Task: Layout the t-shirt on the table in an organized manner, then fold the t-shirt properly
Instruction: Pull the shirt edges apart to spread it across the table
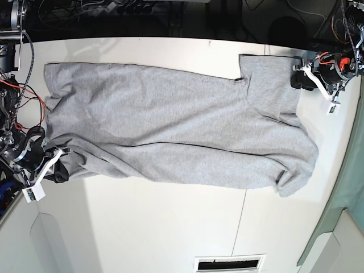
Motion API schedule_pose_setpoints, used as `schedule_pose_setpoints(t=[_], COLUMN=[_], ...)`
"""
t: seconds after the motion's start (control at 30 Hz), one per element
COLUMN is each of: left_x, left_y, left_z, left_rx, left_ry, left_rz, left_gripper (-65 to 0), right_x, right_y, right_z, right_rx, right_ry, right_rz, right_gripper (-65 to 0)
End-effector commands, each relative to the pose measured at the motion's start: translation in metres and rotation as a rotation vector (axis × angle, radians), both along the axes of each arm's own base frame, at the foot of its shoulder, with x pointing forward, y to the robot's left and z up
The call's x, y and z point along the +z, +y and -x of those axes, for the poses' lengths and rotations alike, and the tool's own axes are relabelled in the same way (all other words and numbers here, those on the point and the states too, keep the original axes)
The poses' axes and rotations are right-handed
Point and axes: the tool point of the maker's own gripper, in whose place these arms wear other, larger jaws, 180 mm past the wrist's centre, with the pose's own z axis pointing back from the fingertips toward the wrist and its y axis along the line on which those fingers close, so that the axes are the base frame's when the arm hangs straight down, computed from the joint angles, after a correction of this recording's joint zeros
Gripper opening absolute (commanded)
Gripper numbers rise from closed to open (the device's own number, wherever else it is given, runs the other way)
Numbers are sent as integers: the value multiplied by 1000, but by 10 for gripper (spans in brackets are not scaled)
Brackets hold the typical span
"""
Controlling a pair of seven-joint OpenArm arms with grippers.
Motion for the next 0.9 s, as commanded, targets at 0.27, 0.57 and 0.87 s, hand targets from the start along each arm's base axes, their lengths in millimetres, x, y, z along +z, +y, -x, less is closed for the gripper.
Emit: schedule_pose_setpoints(t=[0.27,0.57,0.87], left_x=[4,29,8], left_y=[6,50,15], left_z=[-6,-20,4], left_rx=[14,136,144], left_ry=[-26,-122,-38], left_rz=[-3,-49,79], left_gripper=[-362,-362,-362], right_x=[22,20,22], right_y=[-7,-7,-5], right_z=[-12,-11,-11], right_rx=[-8,-7,-7], right_ry=[-58,-47,-50], right_rz=[-2,-4,-21], right_gripper=[-650,-650,-650])
